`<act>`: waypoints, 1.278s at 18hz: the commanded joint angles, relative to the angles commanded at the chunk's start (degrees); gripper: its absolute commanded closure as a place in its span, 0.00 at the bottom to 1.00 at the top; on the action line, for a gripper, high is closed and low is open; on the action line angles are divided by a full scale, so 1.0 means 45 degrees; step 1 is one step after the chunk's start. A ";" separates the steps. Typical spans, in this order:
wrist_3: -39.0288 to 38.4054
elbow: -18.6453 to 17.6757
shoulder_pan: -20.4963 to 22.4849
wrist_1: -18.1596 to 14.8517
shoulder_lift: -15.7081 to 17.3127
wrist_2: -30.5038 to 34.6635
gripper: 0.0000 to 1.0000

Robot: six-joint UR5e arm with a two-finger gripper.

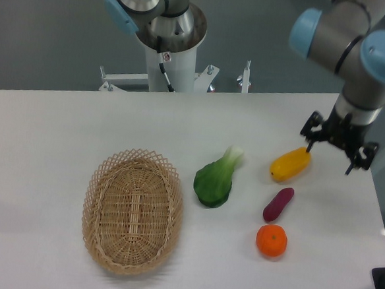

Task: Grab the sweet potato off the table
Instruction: 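Move the open gripper down over the purple sweet potato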

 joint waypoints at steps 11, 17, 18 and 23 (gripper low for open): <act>0.0020 -0.1251 -0.0625 0.2423 -0.0919 0.0098 0.00; 0.0059 -0.2112 -0.0645 0.3420 -0.1055 0.0098 0.00; 0.0039 -0.2092 -0.0645 0.3440 -0.1056 0.0098 0.00; 0.0116 -0.1956 -0.0645 0.3674 -0.1095 0.0098 0.54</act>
